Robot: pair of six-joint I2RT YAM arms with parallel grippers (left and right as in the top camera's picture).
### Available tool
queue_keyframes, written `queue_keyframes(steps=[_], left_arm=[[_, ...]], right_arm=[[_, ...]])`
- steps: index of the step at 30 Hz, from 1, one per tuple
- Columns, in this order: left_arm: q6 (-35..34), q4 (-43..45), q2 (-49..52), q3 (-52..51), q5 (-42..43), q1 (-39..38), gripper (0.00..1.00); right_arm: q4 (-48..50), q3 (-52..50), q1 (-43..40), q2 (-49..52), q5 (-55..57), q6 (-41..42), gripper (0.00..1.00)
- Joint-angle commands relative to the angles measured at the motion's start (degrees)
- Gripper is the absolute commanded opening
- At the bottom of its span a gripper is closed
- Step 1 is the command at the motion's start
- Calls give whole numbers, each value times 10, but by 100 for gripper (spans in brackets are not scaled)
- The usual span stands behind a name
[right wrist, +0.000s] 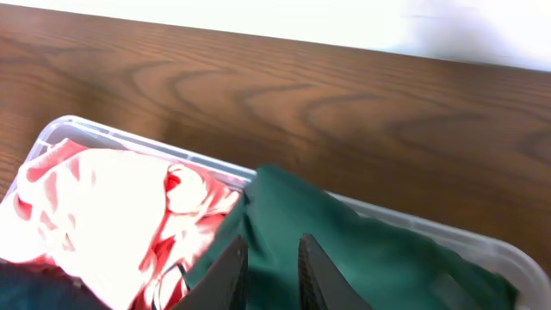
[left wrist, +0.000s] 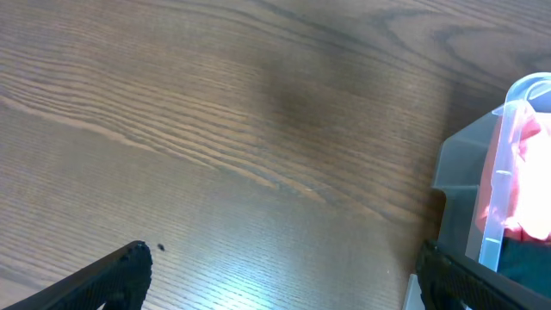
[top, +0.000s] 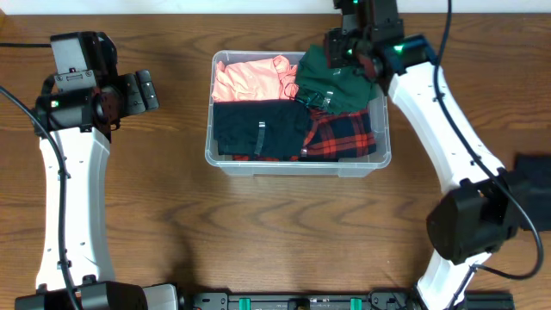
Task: Pack container
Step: 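Lower the green garment into the bin, release, and press it flat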
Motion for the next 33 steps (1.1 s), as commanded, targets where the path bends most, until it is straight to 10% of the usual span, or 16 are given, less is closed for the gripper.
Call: queue_keyframes(steps=[1,29,33], left_arm=[[-5,-2,5,-2,-2,2,98],[-5,-2,5,-2,-2,2,98],[-5,-2,5,-2,-2,2,98]], right_arm=[[9,-1,14,36,-6,-10,17],[-25,-2,31,137,-2,-45,8],[-25,7,28,103,-4,-44,23]])
